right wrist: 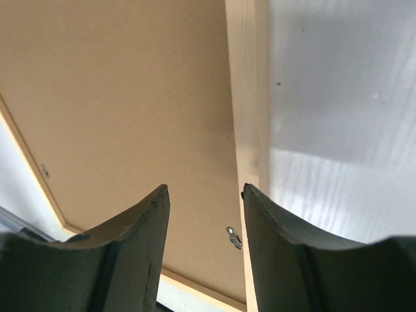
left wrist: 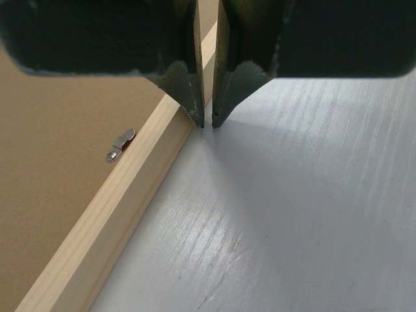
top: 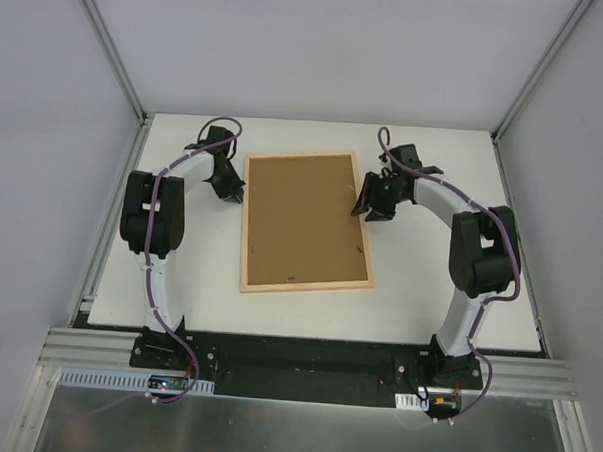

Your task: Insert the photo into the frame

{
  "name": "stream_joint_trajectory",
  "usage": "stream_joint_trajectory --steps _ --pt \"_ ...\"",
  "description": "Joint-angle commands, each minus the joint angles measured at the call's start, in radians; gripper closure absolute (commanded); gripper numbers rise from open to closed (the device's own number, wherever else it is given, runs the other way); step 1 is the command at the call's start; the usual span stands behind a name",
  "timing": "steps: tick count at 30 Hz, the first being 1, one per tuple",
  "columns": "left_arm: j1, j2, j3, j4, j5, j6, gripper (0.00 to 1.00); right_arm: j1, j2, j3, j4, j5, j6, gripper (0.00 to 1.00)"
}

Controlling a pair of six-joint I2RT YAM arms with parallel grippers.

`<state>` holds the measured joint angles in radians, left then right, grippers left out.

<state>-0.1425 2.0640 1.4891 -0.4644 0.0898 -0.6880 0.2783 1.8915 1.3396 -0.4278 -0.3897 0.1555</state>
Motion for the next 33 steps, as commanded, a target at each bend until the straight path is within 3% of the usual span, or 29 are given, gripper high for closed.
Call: stream_joint_trajectory --steps 1,5,17,28,33 --pt "-0.003 -0.041 -0.02 -0.034 0.025 0.021 0.9 0.018 -0.048 0.04 -0.091 0.149 -0.034 0.48" --pt "-0.003 -0.035 -0.015 -0.033 0.047 0.033 0.89 0.036 -0.046 0.032 -0.1 0.248 -0.03 0.48" --pt "-0.006 -0.027 -0.026 -0.033 0.073 0.05 0.9 0.107 -0.017 -0.011 -0.1 0.33 -0.03 0.47" --pt "-0.009 -0.038 -0.049 -0.033 0.074 0.062 0.9 0.153 -0.179 -0.218 -0.051 0.345 -0.037 0.3" --pt "-0.009 -0.042 -0.052 -0.034 0.077 0.062 0.9 0.16 -0.233 -0.296 -0.019 0.339 -0.037 0.29"
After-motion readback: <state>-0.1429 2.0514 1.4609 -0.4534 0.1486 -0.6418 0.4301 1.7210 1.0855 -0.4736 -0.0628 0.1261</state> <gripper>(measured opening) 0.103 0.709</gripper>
